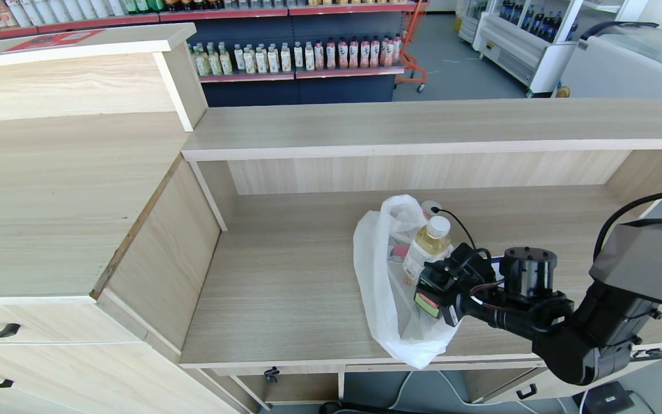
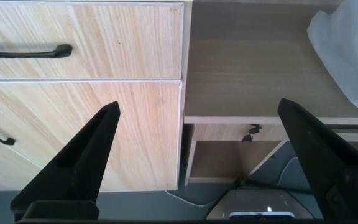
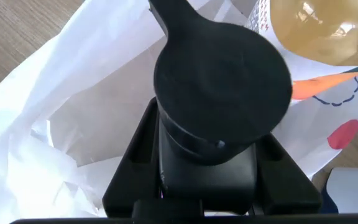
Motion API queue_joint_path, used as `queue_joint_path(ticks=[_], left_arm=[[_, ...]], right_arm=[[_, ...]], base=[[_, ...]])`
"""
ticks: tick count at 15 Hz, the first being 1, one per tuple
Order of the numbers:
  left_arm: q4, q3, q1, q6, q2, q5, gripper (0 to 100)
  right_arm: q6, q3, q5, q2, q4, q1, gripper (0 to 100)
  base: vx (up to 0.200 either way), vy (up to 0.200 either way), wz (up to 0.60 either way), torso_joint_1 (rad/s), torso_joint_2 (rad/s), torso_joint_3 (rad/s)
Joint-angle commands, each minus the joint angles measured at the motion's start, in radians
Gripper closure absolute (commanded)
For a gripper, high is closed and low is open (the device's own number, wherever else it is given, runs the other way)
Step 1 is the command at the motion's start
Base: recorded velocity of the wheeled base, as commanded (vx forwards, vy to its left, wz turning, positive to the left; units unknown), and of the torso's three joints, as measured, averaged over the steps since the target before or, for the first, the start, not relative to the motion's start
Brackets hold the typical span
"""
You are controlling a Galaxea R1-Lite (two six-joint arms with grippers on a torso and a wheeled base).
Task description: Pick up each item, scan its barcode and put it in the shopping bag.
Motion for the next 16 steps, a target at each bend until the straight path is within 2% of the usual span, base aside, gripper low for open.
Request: queue_joint_path(ticks=[1, 8, 9, 13, 16], left_arm=[[0.0, 0.0, 0.0, 0.001, 0.0, 0.0, 0], [0.0, 0.0, 0.0, 0.001, 0.0, 0.0, 0], [0.0, 0.0, 0.0, -0.001, 0.0, 0.0, 0], [0.0, 0.0, 0.0, -0.001, 0.0, 0.0, 0], [0.0, 0.0, 0.0, 0.001, 0.0, 0.0, 0]], right_arm=[[0.001, 0.001, 0.001, 0.02, -0.006, 0.0, 100], [-0.003, 0.01, 0.001, 0.037, -0.041, 0.001, 100], [-0.003, 0.018, 0.002, 0.036, -0.043, 0.001, 0], [0.004, 0.019, 0.002, -0.046, -0.032, 0.001, 0], [0.004, 0.025, 0.005, -0.256, 0.104, -0.002, 0]], base=[[0.0, 0.0, 0.0, 0.0, 0.0, 0.0], [0.0, 0.0, 0.0, 0.0, 0.0, 0.0], [0.0, 0.0, 0.0, 0.0, 0.0, 0.0], [0.0, 0.0, 0.0, 0.0, 0.0, 0.0], [0.0, 0.0, 0.0, 0.0, 0.0, 0.0]])
